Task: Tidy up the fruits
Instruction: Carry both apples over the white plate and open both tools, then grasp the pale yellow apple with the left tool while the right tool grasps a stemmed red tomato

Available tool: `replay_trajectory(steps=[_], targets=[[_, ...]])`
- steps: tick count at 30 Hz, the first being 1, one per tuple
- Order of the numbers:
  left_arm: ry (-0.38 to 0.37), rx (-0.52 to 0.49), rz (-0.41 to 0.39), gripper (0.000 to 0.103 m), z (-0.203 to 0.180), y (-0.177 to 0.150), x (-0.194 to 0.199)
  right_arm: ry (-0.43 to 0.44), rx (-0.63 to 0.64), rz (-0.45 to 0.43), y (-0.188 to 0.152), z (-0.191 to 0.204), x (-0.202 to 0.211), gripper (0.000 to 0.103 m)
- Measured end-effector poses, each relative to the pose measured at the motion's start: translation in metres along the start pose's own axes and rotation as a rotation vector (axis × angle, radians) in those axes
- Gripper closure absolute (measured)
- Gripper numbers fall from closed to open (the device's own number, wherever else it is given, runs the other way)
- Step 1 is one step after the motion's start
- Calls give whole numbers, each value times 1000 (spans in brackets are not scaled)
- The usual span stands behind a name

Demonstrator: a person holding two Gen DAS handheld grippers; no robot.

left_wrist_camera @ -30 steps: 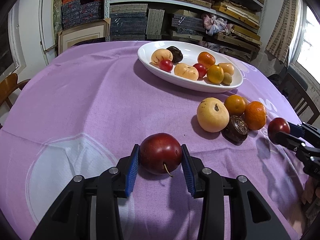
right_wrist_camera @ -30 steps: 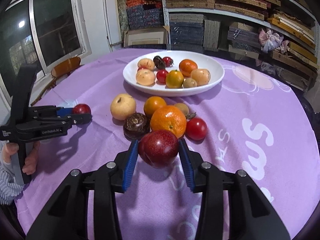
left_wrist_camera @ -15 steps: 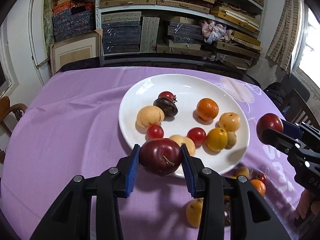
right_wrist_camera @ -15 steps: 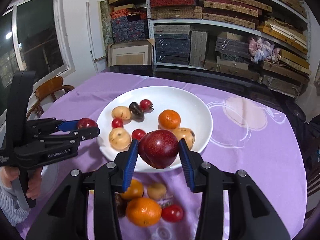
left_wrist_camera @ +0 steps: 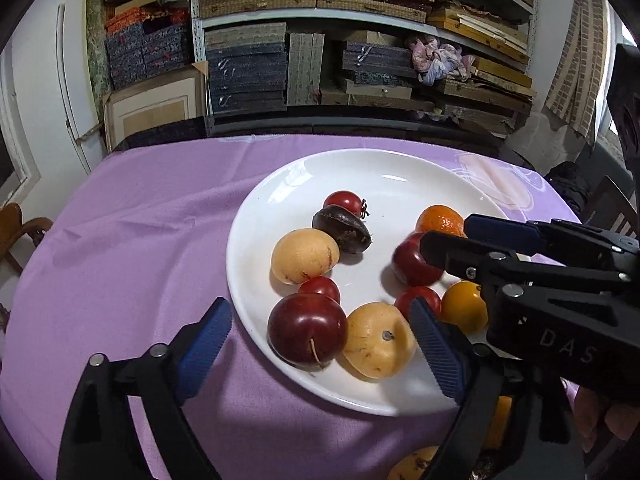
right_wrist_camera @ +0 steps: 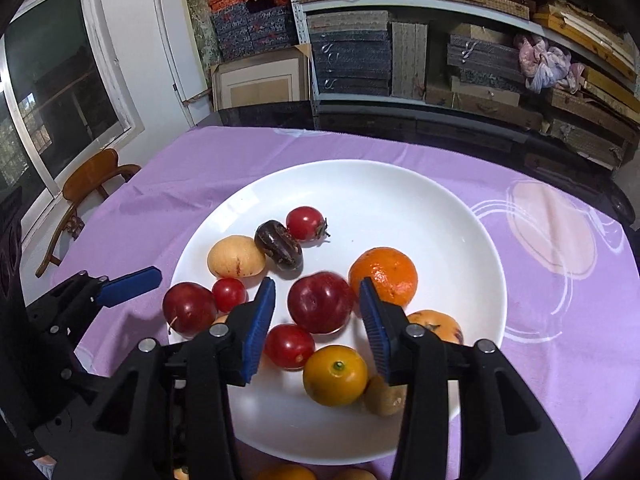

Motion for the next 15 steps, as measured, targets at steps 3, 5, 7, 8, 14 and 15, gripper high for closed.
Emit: replay_trajectory(steps=[3, 5, 7, 8, 14, 15], targets=[[4, -3, -33, 10, 6, -4, 17, -24, 20, -69, 0, -2, 32, 36], [19, 14, -44, 9, 15, -12, 32, -50, 52, -123, -7, -2, 62, 26], [23, 33, -50, 6, 25, -26, 47, -85, 93, -173, -20, -1, 92, 14], [23, 44, -50, 5, 30, -33, 53, -106, 117, -201, -32, 1, 107, 9], [16, 95, -31, 5, 54, -94, 74, -249, 209, -280, -110, -14, 154, 4], [9, 103, -31, 5, 56, -100, 75, -273, 217, -267, -120, -19, 153, 4]])
Point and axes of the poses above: each gripper's, at about its wrist camera, not at the fingertips, and x roughly against the way its jaws point, z to its left, y to its top, the point moved 10 cm from there along -x, roughly the way its jaws point, and after that the axes turned 10 degrees about y, right-handed, at the moved point
